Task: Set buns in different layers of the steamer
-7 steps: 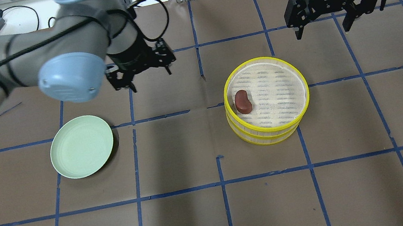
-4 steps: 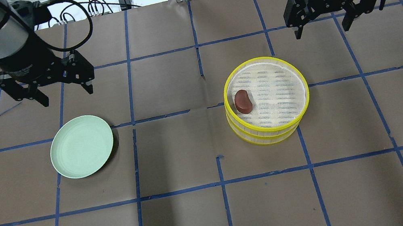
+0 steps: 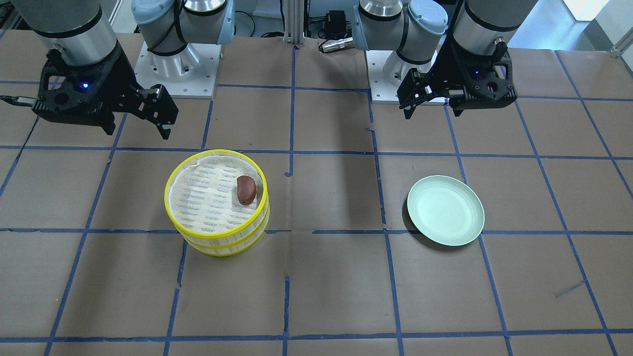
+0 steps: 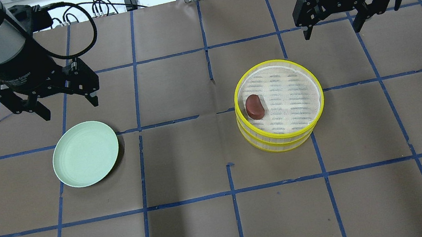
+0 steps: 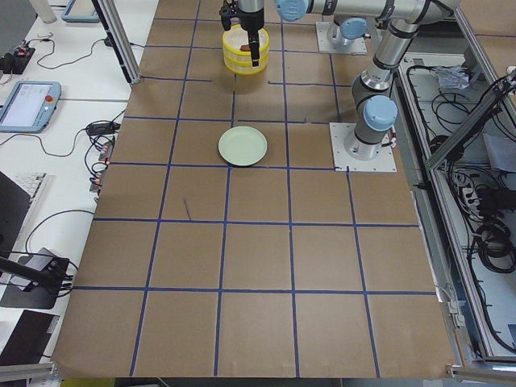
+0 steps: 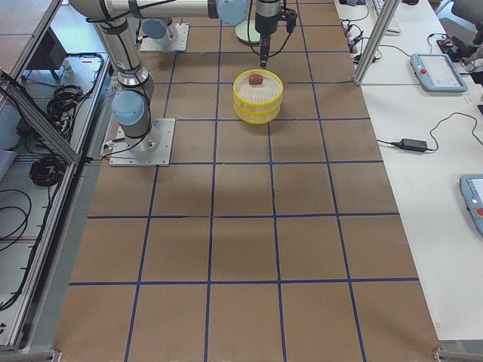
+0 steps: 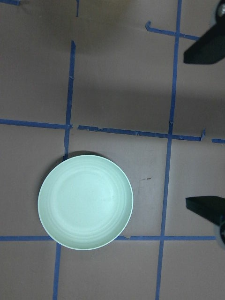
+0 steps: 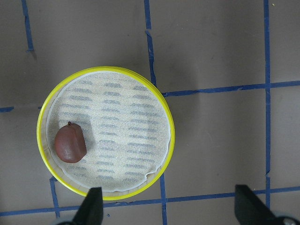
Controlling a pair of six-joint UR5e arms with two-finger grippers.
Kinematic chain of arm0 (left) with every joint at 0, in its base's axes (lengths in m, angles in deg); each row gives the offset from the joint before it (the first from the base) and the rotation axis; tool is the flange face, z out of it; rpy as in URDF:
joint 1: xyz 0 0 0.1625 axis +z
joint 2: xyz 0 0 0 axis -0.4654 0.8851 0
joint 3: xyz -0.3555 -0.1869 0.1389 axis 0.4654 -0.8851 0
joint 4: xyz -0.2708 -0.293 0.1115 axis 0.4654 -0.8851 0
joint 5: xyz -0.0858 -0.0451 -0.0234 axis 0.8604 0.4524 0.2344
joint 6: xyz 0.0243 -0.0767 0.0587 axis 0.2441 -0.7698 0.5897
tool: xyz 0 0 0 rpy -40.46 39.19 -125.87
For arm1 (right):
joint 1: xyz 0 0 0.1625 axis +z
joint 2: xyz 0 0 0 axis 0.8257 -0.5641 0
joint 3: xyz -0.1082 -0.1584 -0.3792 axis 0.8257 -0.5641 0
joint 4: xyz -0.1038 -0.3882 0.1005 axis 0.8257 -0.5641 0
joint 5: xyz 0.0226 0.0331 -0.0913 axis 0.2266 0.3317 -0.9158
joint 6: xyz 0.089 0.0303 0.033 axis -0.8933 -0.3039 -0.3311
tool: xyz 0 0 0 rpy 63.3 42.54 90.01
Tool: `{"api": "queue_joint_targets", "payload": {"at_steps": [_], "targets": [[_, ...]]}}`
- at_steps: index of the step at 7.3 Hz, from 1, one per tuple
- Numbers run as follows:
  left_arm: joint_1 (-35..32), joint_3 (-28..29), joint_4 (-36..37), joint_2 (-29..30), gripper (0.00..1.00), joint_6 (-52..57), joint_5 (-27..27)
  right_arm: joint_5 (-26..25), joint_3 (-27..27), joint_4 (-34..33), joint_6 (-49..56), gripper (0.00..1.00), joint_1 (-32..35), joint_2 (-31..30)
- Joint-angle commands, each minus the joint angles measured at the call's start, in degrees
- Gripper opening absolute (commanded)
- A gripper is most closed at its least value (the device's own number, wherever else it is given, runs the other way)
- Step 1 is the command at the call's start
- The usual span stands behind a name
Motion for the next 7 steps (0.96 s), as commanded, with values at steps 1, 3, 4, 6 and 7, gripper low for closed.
{"api": "queue_joint_targets", "payload": {"at_steps": [1, 3, 4, 6, 7], "targets": [[-2.38, -1.31, 0.29, 0.88, 1.0, -0.08, 1.29, 1.23, -0.33, 1.58, 0.01, 1.0, 0.63, -0.09], [-2.48, -1.4, 3.52, 1.41, 1.0, -0.69, 1.81, 1.14, -0.33, 2.21, 0.01, 1.0, 0.73, -0.09], [-2.48, -1.4, 8.59, 1.41, 1.0, -0.95, 1.55, 0.8, -0.33, 3.69, 0.01, 1.0, 0.99, -0.09], [-2.92, -1.49, 8.82, 2.03, 1.0, -1.39, 1.38, 0.71, -0.24, 3.71, 0.01, 1.0, 1.43, 0.0], [-3.09, -1.58, 8.73, 2.11, 1.0, -1.39, 1.38, 0.53, -0.15, 3.79, 0.01, 1.0, 1.43, 0.0]]}}
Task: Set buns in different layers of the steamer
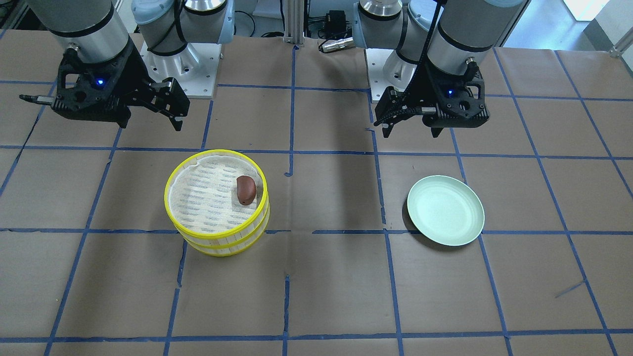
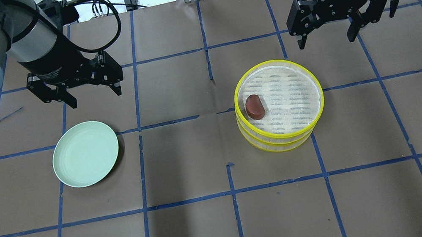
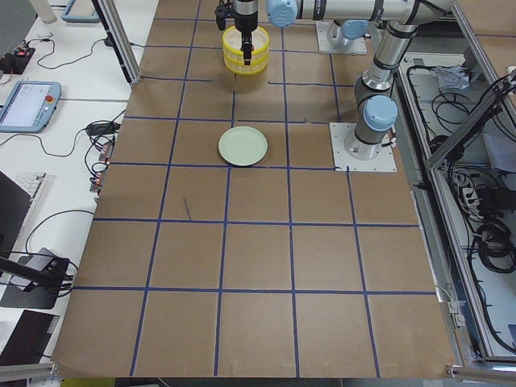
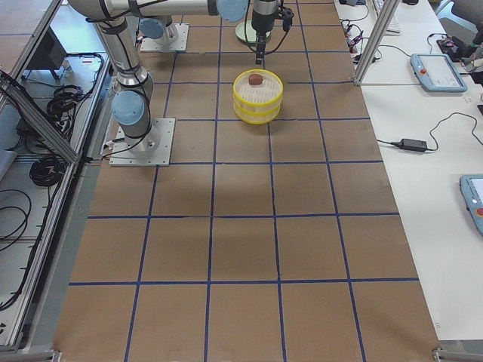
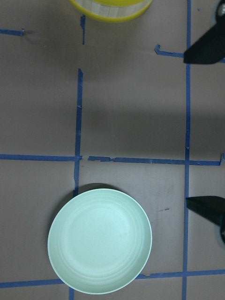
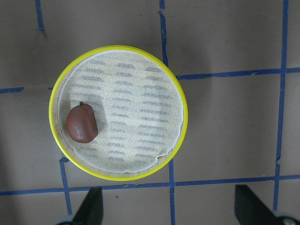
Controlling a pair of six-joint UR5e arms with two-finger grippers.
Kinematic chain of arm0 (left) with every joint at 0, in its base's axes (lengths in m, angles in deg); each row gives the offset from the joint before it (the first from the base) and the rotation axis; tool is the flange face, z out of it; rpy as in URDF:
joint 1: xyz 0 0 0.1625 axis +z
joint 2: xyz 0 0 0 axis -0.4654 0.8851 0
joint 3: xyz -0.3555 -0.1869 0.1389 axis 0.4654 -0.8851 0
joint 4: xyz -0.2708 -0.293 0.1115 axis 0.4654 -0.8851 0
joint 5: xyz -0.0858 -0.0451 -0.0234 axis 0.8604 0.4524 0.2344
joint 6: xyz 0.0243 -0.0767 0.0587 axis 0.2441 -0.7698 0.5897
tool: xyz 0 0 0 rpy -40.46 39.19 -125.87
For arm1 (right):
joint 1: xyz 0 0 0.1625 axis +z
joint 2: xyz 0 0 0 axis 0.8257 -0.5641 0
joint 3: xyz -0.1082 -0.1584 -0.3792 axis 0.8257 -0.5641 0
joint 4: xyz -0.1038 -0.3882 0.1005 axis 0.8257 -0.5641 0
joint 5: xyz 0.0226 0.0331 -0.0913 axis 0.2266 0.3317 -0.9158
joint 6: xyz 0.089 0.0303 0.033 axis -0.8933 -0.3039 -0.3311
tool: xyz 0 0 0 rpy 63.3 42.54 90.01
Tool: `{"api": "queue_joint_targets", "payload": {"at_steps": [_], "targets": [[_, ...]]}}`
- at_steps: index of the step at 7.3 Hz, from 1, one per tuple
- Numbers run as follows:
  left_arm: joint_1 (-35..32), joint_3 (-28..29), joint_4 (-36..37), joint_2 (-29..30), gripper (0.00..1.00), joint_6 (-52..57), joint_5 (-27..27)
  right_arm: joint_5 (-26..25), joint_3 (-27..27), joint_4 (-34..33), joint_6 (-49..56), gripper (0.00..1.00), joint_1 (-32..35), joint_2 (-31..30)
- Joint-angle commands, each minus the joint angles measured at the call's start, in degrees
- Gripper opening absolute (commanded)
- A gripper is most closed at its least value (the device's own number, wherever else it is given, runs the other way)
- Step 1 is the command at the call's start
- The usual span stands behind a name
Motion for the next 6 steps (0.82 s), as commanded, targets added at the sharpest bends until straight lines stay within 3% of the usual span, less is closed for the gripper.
{"api": "queue_joint_targets", "payload": {"at_steps": [1, 6], "targets": [[-0.24, -0.07, 0.18, 0.05, 1.0, -0.13, -0.03, -0.37, -0.01, 0.05, 0.09, 1.0, 0.04, 0.04], [-0.24, -0.16, 0.09, 0.14, 1.0, -0.13, -0.03, -0.37, 0.07, -0.48, 0.09, 1.0, 0.04, 0.04]]}}
